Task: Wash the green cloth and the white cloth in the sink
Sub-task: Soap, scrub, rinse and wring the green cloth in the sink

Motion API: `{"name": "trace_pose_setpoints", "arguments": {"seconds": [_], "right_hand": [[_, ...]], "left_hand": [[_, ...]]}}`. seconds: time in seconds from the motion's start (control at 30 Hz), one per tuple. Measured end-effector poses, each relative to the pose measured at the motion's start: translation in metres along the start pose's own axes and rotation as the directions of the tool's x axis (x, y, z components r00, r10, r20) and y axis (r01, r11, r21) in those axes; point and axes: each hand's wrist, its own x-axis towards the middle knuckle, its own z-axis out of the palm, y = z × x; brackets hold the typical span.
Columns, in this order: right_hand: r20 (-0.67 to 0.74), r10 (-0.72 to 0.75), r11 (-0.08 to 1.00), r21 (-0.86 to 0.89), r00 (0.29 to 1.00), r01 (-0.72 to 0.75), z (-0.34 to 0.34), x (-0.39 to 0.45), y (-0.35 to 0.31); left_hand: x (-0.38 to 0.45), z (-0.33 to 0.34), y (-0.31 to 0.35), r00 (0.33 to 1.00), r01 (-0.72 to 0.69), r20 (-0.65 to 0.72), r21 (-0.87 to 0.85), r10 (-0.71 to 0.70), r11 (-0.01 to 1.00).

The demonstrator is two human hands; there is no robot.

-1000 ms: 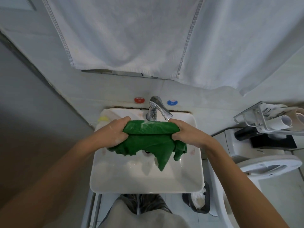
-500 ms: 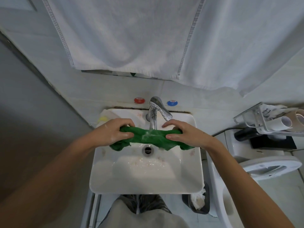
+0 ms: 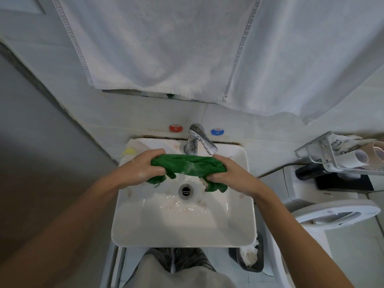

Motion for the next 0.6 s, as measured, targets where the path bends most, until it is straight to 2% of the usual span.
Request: {"name": "trace_pose_setpoints", "arguments": {"seconds": [0.1,0.17,0.23,0.3,0.37,0.43,0.5,0.6], "right_hand": [[-0.129,-0.029,0.981,0.188,0.991,0.054,0.007,-0.001,0.001],[-0.144,-0.033,0.966,0.248,0.989,0.068,0.007,-0.002,0.003],[-0.147,-0.028,0.956,0.284,0.989,0.069,0.009,-0.003,0.004],[-0.212,0.005,0.945,0.321,0.977,0.065,0.015,-0.002,0.0],[-0.344,0.057,0.933,0.352,0.937,0.072,0.025,0.003,-0.006],[-0.47,0.087,0.909,0.398,0.878,0.122,0.033,0.011,-0.016],[-0.559,0.094,0.889,0.419,0.824,0.183,0.041,0.021,-0.026],[-0.588,0.102,0.863,0.454,0.803,0.223,0.067,0.028,-0.042]], "left_hand": [[0.002,0.007,-0.004,0.994,0.029,-0.104,-0.094,-0.039,0.995],[0.001,0.012,-0.002,0.988,0.046,-0.139,-0.111,-0.062,0.993],[-0.004,0.016,0.0,0.994,0.03,-0.098,-0.188,-0.049,0.982],[-0.009,0.022,0.004,0.999,-0.012,-0.036,-0.271,0.003,0.962],[-0.009,0.031,0.012,0.992,-0.078,-0.117,-0.297,0.045,0.952],[-0.005,0.046,0.02,0.943,-0.12,-0.332,-0.315,0.01,0.941],[0.0,0.062,0.032,0.844,-0.174,-0.535,-0.339,-0.037,0.925],[0.011,0.068,0.051,0.721,-0.215,-0.689,-0.32,-0.071,0.923]]}}
